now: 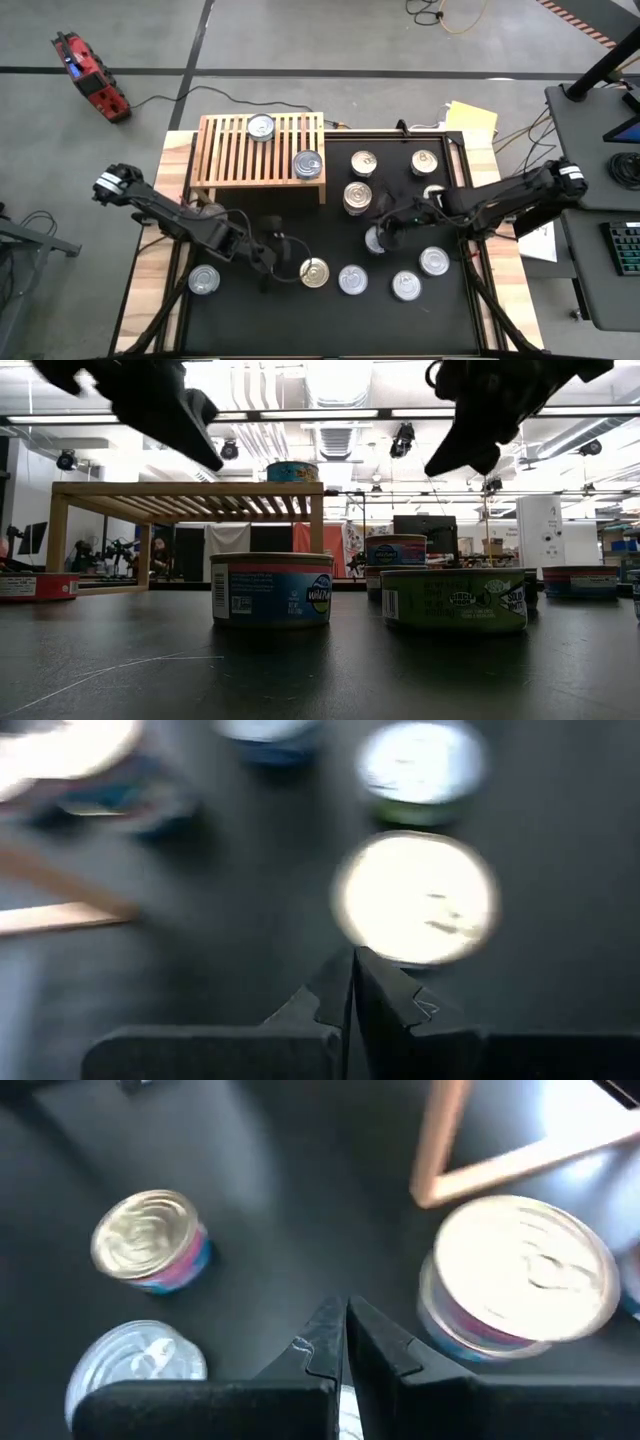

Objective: Stack canned seafood by type on shelf
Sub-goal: Put the blue pink tuna can on the shelf

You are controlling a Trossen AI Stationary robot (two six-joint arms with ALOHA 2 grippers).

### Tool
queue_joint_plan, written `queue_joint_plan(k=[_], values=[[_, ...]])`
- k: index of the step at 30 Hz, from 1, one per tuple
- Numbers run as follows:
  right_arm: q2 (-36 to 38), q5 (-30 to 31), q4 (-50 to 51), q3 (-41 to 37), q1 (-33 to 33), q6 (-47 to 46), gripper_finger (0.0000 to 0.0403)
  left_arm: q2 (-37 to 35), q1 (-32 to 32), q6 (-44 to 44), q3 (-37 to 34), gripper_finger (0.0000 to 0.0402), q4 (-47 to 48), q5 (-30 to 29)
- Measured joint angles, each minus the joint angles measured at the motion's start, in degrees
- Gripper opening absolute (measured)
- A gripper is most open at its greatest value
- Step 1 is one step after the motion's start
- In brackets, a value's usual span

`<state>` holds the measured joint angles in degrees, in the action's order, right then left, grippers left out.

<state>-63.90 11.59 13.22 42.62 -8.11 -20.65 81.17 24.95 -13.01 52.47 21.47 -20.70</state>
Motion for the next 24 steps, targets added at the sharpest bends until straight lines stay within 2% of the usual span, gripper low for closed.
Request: queue_joint_plan(k=[3, 12, 24], values=[[-2.44, 0.03, -7.26, -0.81, -2.11, 1.71, 0.0009, 2.68, 0.30, 1.09, 0.00, 0.0000, -3.79, 3.53], [-12.22, 0.05, -19.16, -0.83, -3.58, 0.50, 0.0009, 9.25, 0.67, 2.92, 0.02, 0.0000, -8.38, 3.62], [-23.57, -0.01, -21.38, 4.60, -4.97, -6.46, 0.0009, 10.79, 4.18, 2.47, 0.09, 0.0000, -14.31, 3.11]])
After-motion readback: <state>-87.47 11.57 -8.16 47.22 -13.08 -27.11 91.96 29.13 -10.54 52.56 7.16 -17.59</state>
